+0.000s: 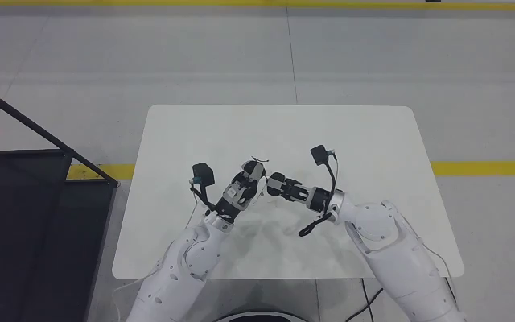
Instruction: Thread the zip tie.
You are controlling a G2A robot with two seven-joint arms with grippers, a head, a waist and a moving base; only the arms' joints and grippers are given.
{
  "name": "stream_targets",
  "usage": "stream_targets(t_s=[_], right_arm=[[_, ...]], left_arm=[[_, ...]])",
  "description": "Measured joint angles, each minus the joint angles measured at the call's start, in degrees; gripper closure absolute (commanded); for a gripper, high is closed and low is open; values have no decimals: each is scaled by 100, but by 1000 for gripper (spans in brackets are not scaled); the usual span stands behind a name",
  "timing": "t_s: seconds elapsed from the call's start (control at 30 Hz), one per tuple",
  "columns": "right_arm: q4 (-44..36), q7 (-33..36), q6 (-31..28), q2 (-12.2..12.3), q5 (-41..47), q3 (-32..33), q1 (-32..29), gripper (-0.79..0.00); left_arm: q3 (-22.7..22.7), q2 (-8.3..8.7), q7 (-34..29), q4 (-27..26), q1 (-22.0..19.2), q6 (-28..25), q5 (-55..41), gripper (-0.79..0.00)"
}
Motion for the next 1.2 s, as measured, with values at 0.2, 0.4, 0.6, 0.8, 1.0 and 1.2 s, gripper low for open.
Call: stream_targets(t_s=[0.2,0.4,0.6,0.8,1.0,1.2], right_arm=[[-27,-7,-36,0,9,49,-38,0],[-66,-6,-68,12,98,161,-112,0],[-94,-20,-89,20,173,259,-170,0],[-107,68,-156,38,396,411,-249,0],[185,926,-415,62,1382,610,-155,0],[700,2363,-801,73,2422,620,151,0]], left_arm=[[-8,-12,-28,14,-2,10,5,-610],[-42,-16,-96,14,2,3,-13,-785],[-111,-7,-150,-20,62,-104,-26,-785],[-392,53,-201,-101,264,-418,-130,-785],[-894,155,-430,-113,512,-971,-626,-785],[-1164,270,-1666,-60,465,-1630,-2073,-785]])
